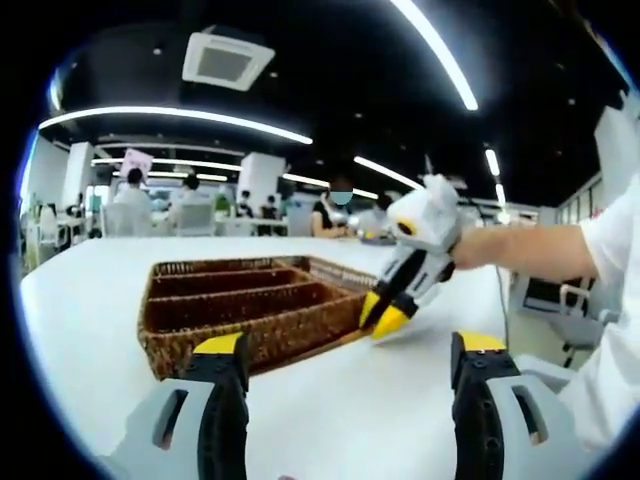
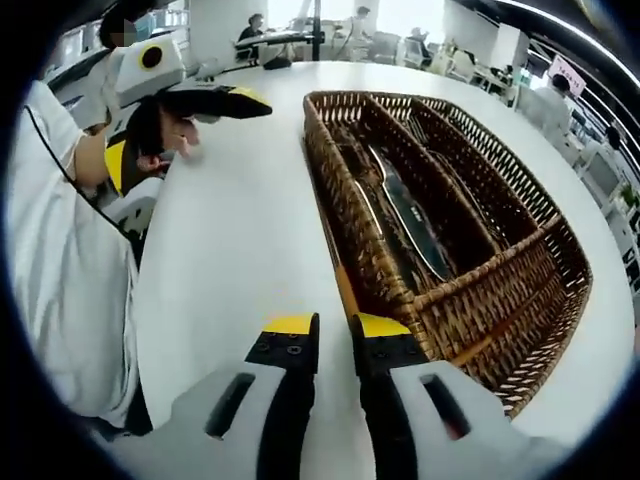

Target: Arrange the knives, forks, and spoons in their matching storage slots by inserting each utensil handle-first until every utensil is classified and aligned in the correct compartment

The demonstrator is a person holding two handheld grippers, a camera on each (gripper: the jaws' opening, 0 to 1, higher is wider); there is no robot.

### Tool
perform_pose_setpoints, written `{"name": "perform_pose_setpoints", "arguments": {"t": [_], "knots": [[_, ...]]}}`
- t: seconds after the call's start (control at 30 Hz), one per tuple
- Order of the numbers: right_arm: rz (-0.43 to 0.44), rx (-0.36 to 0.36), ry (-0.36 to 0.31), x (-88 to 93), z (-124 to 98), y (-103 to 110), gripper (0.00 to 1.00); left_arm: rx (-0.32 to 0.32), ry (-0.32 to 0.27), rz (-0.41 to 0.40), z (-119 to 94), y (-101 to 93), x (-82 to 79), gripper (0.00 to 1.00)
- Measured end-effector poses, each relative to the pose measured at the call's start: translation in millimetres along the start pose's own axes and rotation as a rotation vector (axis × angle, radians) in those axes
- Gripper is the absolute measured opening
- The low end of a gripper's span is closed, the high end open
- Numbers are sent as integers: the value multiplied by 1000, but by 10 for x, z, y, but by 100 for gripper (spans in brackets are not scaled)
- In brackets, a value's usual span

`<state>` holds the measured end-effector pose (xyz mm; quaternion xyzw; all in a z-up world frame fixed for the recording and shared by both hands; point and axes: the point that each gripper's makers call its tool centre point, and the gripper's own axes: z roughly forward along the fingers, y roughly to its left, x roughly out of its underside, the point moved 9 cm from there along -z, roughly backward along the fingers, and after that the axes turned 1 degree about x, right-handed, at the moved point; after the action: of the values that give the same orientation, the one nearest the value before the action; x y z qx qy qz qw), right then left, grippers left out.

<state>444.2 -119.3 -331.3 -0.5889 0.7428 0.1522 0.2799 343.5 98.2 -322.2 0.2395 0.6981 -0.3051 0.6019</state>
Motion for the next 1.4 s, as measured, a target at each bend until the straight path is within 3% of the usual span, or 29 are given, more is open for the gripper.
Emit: {"name": "perform_pose_setpoints", "arguments": {"t": [0.17,0.3,0.43,0.47,0.57,0.83,0.97,1.1,1.33,1.4], "knots": [[38,-24,47,-16,-18,31,14,-3,-3,-7,-16,17,-2,83],[17,-21,53,-19,-21,60,14,-4,-3,-9,-21,29,4,83],[72,25,67,2,-46,19,15,-5,-3,-15,-25,37,16,83],[104,40,99,33,-62,22,15,-5,-3,-15,-25,37,17,83],[99,56,100,43,-72,27,15,-4,-3,-17,-22,39,27,83],[207,141,127,138,-115,-16,15,0,2,-20,-5,36,48,82],[240,115,105,141,-95,-20,15,1,6,-22,1,35,55,82],[219,108,107,133,-52,-3,16,0,5,-22,-1,36,48,82],[153,8,66,18,-4,153,14,-1,2,-32,-9,45,58,82],[166,8,70,3,-5,171,14,-1,4,-31,-9,44,59,82]]}}
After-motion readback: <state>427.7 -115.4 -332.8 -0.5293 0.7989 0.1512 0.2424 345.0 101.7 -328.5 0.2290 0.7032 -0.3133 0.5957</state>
